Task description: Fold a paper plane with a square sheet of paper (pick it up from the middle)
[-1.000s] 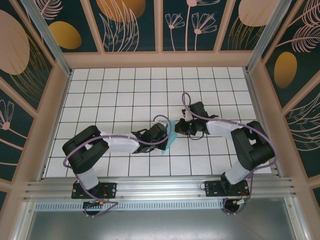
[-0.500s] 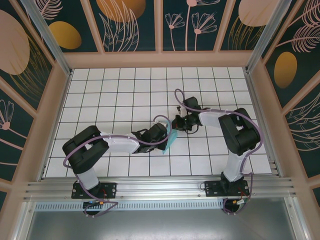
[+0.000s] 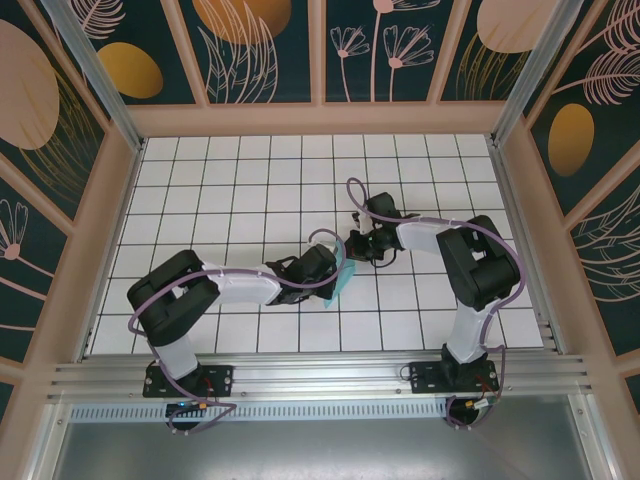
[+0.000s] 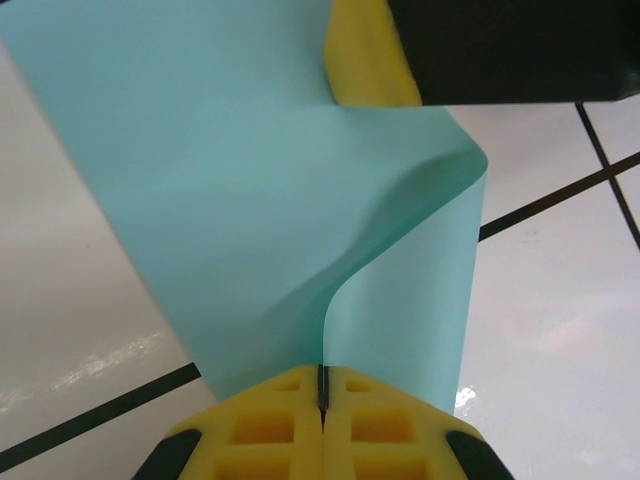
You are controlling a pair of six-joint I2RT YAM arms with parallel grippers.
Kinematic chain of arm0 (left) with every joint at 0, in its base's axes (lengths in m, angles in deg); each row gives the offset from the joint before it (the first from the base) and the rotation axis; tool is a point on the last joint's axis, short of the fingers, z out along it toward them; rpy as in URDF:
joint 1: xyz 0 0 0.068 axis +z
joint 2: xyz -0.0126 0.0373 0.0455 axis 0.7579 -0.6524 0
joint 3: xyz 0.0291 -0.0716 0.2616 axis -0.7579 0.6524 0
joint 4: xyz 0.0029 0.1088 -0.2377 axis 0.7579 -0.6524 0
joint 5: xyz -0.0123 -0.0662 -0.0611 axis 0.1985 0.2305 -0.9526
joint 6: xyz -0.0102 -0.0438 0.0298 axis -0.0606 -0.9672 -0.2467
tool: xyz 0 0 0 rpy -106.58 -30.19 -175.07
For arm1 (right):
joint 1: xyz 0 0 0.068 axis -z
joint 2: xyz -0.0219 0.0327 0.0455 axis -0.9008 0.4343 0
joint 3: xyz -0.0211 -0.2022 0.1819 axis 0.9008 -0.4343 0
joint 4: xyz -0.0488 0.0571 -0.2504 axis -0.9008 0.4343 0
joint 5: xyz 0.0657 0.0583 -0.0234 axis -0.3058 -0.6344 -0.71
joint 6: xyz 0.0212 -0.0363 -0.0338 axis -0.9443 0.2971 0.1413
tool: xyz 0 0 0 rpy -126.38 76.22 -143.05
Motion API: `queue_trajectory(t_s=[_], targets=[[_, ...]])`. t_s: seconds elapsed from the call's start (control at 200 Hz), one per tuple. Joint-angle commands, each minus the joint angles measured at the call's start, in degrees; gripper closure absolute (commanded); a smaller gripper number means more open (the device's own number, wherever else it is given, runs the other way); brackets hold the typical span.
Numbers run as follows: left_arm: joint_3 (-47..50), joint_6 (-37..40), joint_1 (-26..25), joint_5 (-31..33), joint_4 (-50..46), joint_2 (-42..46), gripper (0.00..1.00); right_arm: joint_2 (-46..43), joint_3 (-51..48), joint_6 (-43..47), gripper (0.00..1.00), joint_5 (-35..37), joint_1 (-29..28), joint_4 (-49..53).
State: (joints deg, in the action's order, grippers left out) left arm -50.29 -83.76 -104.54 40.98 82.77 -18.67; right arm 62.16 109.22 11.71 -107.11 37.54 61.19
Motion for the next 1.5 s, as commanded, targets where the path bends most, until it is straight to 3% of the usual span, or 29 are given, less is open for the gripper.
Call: queue_trajectory(t_s=[0.0, 0.305, 0.465, 0.641, 1.216, 1.496], targets=[[0.1, 0.2, 0.3, 0.7, -0.4, -1.2, 0.94, 1.5, 0.5, 1.3, 0.95, 2.1, -0.2, 3.8], [0.0, 0.2, 0.2, 0.3, -0.2, -1.9, 0.94, -7.5, -0.3, -1.8, 0.91, 1.5, 0.9, 2.6], [0.2, 0.3, 0.2, 0.2, -0.3, -1.7, 0.94, -15.5, -9.2, -7.7, 0.92, -3.3, 1.4, -4.8], [0.2, 0.3, 0.2, -0.3, 0.0, -1.6, 0.94, -18.8, -17.4, -13.2, 0.96, -7.8, 0.1, -11.5], [-0.3, 0.7, 0.3, -1.0, -0.1, -2.1, 0.94, -13.6, -19.6, -14.3, 0.96, -9.2, -3.3, -15.3], [-0.1, 0.7, 0.2, -1.0, -0.4, -2.1, 0.94, -11.5, -21.5, -11.8, 0.96, -4.4, -3.3, -12.9]])
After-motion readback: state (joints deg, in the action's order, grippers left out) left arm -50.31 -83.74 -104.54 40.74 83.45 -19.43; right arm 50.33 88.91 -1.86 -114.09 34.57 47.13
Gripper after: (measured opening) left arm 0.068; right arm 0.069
